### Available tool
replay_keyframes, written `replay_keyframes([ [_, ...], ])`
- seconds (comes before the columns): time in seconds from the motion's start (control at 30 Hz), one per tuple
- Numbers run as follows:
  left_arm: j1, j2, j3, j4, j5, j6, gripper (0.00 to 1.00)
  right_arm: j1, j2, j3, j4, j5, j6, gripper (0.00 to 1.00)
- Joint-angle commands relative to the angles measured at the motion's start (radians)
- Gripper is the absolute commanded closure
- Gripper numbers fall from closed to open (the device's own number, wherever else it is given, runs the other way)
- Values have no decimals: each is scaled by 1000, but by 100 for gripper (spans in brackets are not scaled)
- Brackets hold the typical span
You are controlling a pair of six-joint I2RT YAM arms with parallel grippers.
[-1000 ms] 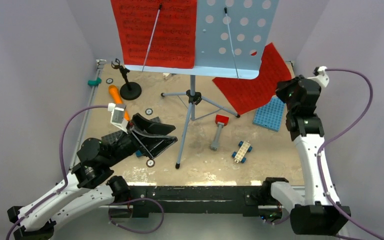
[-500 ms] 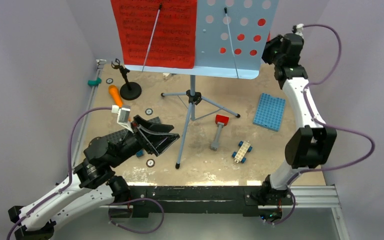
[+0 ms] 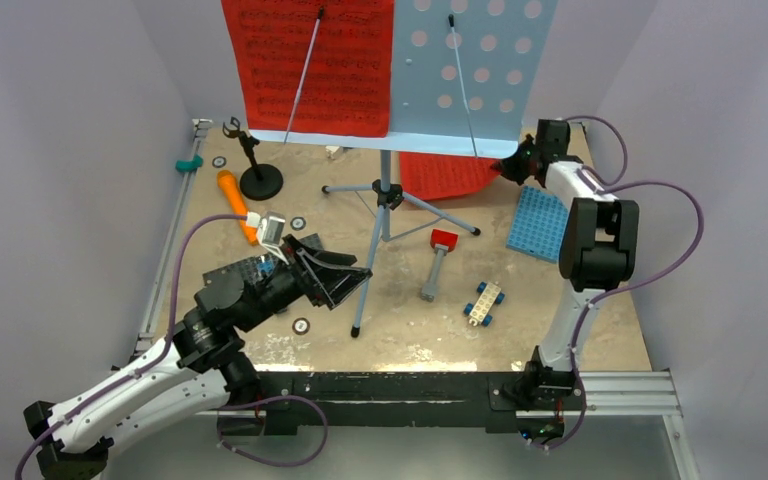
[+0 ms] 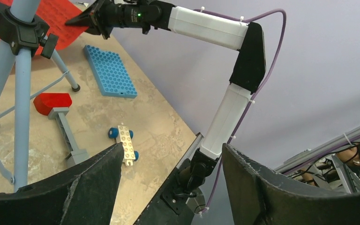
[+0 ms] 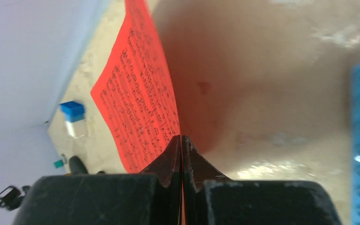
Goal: Pack up the instrument practice props
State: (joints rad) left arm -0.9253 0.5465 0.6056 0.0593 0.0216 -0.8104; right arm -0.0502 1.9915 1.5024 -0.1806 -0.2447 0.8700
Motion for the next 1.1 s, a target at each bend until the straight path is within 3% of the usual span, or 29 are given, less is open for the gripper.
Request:
replay_keyframes([
  [0.0, -4, 8, -9, 56, -8, -13, 20, -25, -30, 7, -71, 23, -58, 100],
  [0.07, -4, 6, -17, 55, -12, -20, 20, -32, -8, 41, -129, 11, -77, 96],
  [0.17, -4, -6, -17, 26, -17, -31, 18, -36, -2, 81, -180, 1, -113, 59],
  [0.3, -4, -33, -14, -25, -61, -37, 15, -36, -64, 68, -190, 6, -133, 40],
  [0.47, -4, -58, -12, -75, -118, -50, 9, -35, -217, 12, -194, 28, -126, 33],
  [0.57, -5, -67, -3, -120, -160, -61, 1, -31, -341, -72, -182, 54, -118, 32],
  [0.83, -4, -84, 83, -304, -310, -144, 0, -17, -739, -497, -46, 159, -97, 31],
  [0.93, -4, -118, 105, -343, -375, -155, 0, 38, -911, -648, 20, 214, -75, 33],
  [1.07, -4, -184, 122, -300, -388, -52, 0, 255, -1120, -790, 61, 346, -112, 35],
])
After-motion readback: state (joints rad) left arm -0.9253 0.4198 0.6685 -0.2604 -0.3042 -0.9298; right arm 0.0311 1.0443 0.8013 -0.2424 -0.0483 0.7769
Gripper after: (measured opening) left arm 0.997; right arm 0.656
